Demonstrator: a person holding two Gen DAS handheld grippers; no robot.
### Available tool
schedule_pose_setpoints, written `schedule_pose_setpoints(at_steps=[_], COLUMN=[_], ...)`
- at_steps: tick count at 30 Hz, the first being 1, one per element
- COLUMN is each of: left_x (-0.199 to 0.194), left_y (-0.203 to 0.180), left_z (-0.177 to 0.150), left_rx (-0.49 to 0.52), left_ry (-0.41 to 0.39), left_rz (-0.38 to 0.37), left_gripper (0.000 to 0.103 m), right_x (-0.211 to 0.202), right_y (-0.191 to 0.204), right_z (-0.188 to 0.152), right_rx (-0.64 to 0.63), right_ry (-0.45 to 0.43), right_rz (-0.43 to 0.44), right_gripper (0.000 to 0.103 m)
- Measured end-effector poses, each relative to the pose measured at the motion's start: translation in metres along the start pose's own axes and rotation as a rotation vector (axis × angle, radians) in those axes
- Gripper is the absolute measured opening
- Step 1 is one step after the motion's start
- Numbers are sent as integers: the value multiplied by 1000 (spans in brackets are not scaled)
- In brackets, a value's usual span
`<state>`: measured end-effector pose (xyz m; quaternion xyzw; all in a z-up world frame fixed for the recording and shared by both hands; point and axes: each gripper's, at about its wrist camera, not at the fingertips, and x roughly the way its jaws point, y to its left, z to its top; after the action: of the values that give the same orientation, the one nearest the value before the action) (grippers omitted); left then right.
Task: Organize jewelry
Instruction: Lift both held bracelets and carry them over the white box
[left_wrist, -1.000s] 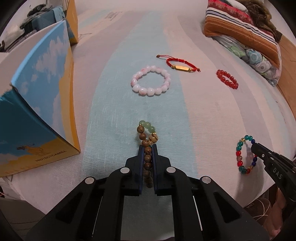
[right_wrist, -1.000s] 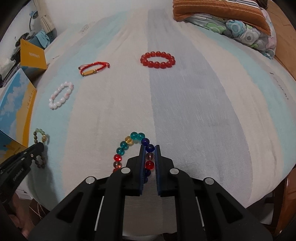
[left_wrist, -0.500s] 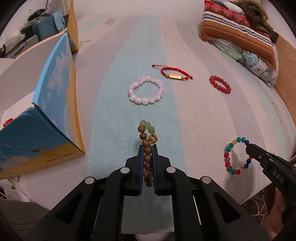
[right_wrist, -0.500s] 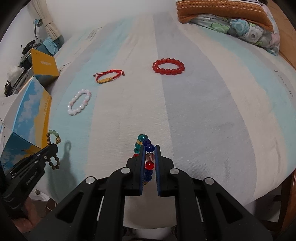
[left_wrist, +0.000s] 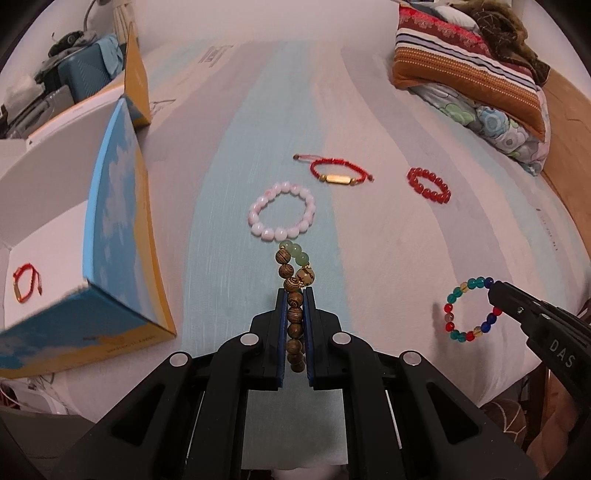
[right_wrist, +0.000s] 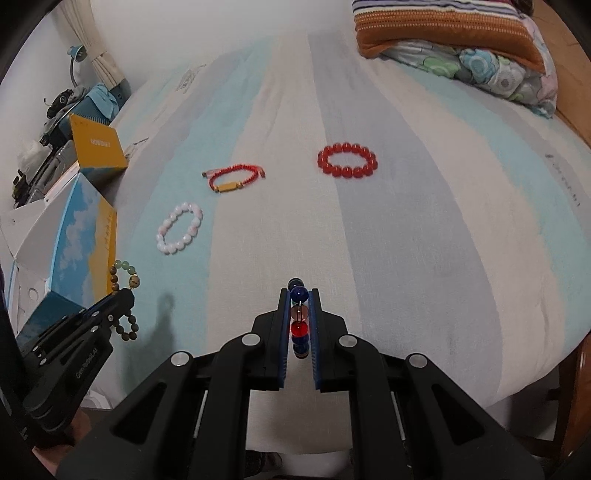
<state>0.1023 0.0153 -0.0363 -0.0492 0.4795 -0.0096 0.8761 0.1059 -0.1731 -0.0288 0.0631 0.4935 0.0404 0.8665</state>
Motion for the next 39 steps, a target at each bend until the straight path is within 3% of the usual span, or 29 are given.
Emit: schedule_pose_setpoints(at_steps=[18,27,39], left_x=[-55,-80,-112], left_y=[14,57,145], left_z=[50,56,49], left_rx=[34,-21,-117], left_ry=[-98,-128,-156], left_rz=[22,40,143], left_gripper=[7,8,7], right_x=[-29,-44,-47], right_y=[55,121,220], right_z=[57,67,57], right_rx=[-63,-133,-265], right_ry=[-71,-107,-121], right_rz=[7,59,118], right_gripper=[9,9,9])
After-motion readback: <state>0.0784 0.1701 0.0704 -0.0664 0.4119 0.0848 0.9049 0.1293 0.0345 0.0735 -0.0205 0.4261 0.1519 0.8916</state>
